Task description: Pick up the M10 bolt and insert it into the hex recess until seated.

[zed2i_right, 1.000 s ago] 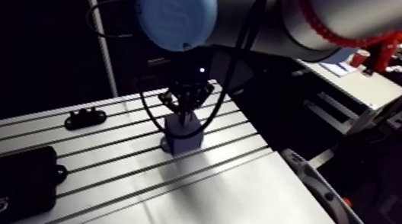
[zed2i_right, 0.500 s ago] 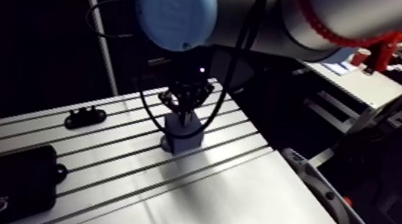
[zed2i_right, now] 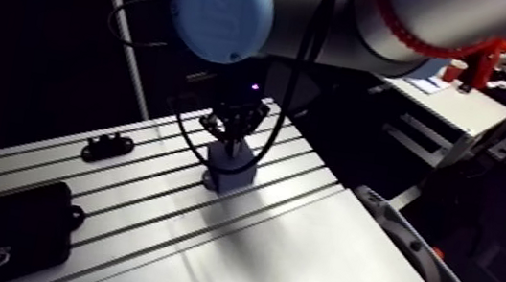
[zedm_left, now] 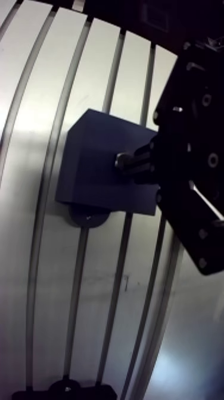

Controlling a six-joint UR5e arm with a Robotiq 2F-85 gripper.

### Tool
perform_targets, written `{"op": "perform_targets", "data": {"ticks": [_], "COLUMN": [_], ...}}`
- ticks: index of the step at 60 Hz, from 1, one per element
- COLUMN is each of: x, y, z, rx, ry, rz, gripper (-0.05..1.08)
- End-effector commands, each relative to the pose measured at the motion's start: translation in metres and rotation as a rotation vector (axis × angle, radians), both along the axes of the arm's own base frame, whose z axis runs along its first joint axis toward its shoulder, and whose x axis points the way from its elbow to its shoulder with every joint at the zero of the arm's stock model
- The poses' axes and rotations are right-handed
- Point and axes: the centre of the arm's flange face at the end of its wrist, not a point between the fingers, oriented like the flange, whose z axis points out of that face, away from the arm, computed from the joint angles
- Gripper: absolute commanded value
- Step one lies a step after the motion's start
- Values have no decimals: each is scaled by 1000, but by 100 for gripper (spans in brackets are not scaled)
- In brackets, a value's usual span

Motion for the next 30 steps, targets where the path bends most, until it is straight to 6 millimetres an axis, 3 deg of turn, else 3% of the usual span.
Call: {"op": "perform_targets", "data": {"ticks": [1,30], "x": [-1,-2], "y": [0,-1], "z": [-2,-4], "rx": [-2,-5], "ry": [-2,-5], "rz": [1,4], "gripper": [106,106]}}
